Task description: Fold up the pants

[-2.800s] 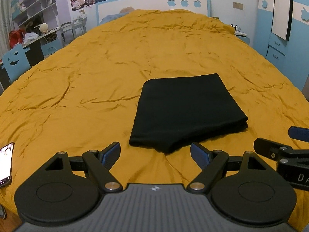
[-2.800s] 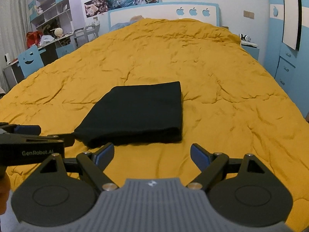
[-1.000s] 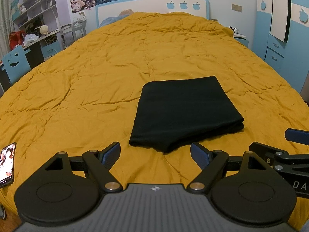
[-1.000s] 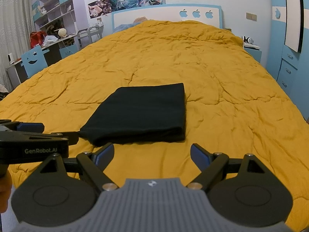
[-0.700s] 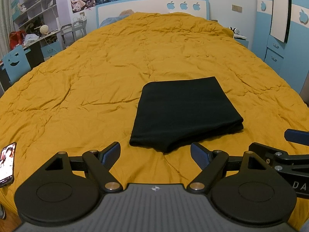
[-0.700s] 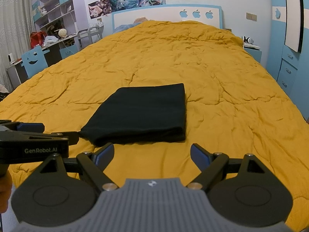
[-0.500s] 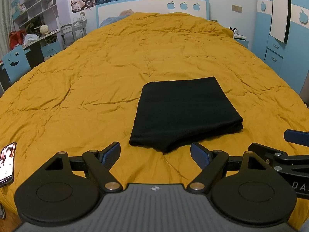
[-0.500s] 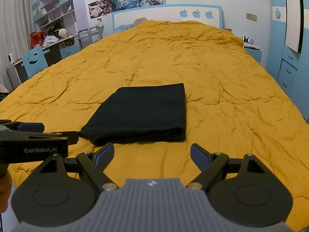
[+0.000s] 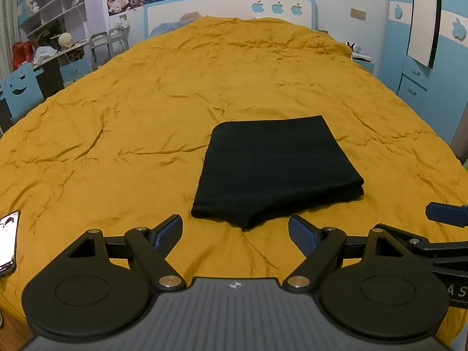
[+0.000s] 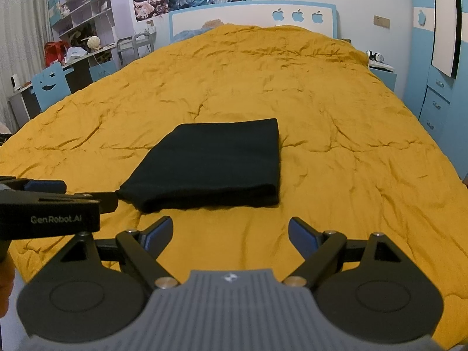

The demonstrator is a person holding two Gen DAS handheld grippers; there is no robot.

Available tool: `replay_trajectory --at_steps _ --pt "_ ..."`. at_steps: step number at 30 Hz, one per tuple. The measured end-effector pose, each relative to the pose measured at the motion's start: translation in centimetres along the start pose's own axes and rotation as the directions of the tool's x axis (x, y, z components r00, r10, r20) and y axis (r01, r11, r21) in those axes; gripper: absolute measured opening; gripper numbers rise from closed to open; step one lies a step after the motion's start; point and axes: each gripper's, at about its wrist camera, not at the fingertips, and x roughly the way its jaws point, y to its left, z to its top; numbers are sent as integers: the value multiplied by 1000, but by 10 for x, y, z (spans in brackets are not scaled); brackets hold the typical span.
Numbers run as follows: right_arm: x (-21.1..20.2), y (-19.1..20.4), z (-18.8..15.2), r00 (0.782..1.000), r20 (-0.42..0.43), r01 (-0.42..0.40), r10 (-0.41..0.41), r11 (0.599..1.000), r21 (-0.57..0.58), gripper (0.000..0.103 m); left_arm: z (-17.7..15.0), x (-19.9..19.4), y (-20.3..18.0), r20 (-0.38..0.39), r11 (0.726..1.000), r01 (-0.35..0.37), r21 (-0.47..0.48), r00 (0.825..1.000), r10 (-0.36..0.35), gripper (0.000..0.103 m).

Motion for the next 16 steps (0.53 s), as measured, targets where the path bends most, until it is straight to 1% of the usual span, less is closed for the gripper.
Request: replay_trajectory --at_steps 5,16 --pt "-1 1 0 1000 1 -1 1 1000 -7 82 0 -1 -1 12 1000 -4 15 1000 3 96" --pt "0 0 0 1000 -5 -3 3 1000 -4 82 0 -1 -1 12 1000 5 11 1000 -5 96"
